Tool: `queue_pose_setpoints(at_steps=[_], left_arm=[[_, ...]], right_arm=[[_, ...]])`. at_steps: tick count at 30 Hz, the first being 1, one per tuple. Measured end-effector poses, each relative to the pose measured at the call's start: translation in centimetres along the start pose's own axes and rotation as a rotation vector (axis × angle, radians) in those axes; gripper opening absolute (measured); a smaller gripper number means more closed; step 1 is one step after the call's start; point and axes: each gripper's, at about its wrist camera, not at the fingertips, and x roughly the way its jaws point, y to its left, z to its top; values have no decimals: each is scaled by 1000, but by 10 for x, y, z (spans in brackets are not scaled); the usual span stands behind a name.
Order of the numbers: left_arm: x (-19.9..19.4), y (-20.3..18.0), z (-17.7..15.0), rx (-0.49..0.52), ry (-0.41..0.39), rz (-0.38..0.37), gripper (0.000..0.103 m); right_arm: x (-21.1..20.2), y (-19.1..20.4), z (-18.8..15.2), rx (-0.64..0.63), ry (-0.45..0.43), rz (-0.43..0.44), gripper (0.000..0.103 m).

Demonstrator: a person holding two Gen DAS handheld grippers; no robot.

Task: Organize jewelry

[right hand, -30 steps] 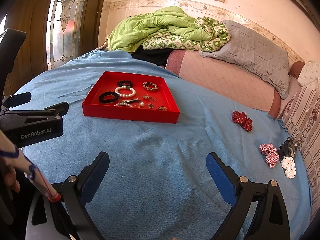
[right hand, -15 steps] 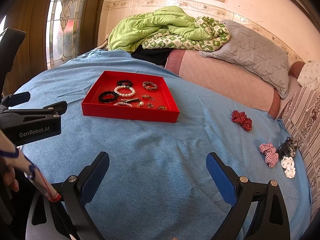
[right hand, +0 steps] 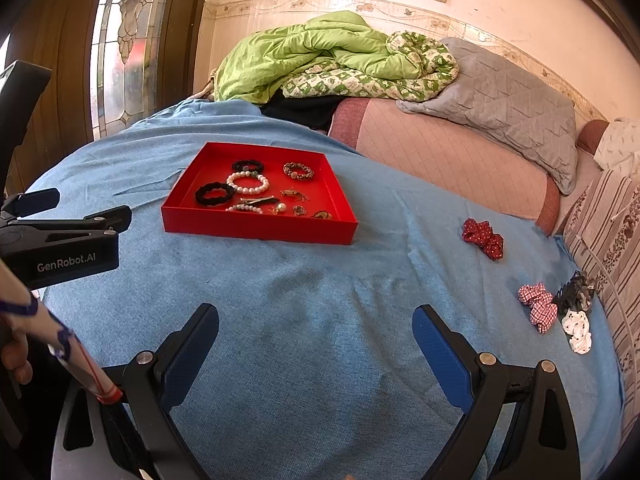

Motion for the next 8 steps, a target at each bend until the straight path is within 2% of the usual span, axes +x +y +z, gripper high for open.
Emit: queue_pose_setpoints(at_steps=[5,8], left_arm=[[2,-3,0,51,39,49,100],[1,-4,-1,68,46,20,100]], right_arm=[[0,-5,0,29,-1,1,99],[3,-11,0,59,13,-4,99]])
